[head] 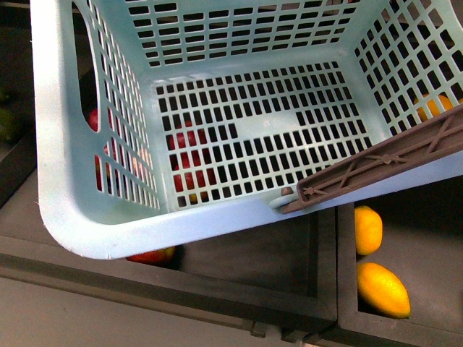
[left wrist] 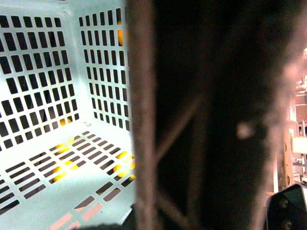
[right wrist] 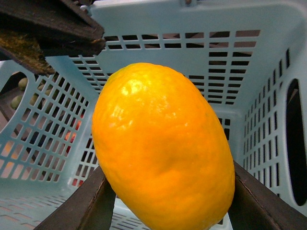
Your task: Pick lemon and mango into basket
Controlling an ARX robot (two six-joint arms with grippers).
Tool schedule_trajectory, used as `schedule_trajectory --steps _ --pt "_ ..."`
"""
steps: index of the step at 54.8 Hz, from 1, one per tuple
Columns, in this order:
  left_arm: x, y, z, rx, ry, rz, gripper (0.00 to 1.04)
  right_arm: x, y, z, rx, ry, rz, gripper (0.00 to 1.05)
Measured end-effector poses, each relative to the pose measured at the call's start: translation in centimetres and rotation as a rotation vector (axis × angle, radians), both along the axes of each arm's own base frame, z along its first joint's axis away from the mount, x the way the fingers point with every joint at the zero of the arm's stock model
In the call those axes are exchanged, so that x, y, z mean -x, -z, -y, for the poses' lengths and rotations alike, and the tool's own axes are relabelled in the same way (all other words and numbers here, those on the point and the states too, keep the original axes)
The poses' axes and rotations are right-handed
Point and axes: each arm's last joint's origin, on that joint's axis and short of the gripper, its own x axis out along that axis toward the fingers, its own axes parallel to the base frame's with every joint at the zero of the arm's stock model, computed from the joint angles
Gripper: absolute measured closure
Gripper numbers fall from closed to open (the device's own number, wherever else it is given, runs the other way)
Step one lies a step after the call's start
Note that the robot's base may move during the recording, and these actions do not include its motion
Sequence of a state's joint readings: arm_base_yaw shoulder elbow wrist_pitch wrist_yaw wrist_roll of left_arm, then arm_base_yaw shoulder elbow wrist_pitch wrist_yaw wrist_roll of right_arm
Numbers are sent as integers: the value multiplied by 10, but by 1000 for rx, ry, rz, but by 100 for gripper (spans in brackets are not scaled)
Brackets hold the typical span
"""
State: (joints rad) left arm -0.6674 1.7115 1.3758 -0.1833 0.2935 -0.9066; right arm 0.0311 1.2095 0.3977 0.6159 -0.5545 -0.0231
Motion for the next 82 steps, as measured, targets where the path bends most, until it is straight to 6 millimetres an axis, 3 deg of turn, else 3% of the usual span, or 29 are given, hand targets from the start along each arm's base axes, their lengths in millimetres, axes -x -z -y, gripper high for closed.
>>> schedule_trajectory --steps 4,7,18,28,37,42,54,64,78,82 --pt "0 0 0 0 0 1 101 0 2 -5 2 -9 -7 51" --pt "0 0 0 0 0 0 101 0 4 -8 3 -16 -13 44" --pt "0 0 0 0 5 1 101 2 5 -6 -10 7 -33 8" --pt "-1 1 0 -4 -3 -1 101 11 -6 14 -46 67 -44 9" --pt "0 1 1 -1 2 -3 101 28 -25 61 -46 324 -27 9" --pt "-1 1 1 0 2 -5 101 37 -26 65 5 557 144 25" --pt "-1 2 1 0 1 -6 101 59 -5 48 23 594 173 62" --pt "-1 2 1 -2 -1 -5 101 76 8 38 25 594 174 103" --pt "-1 2 1 -3 -1 -3 101 91 17 23 28 582 176 103" --pt "-1 2 1 -2 2 -4 101 92 17 23 28 589 179 93"
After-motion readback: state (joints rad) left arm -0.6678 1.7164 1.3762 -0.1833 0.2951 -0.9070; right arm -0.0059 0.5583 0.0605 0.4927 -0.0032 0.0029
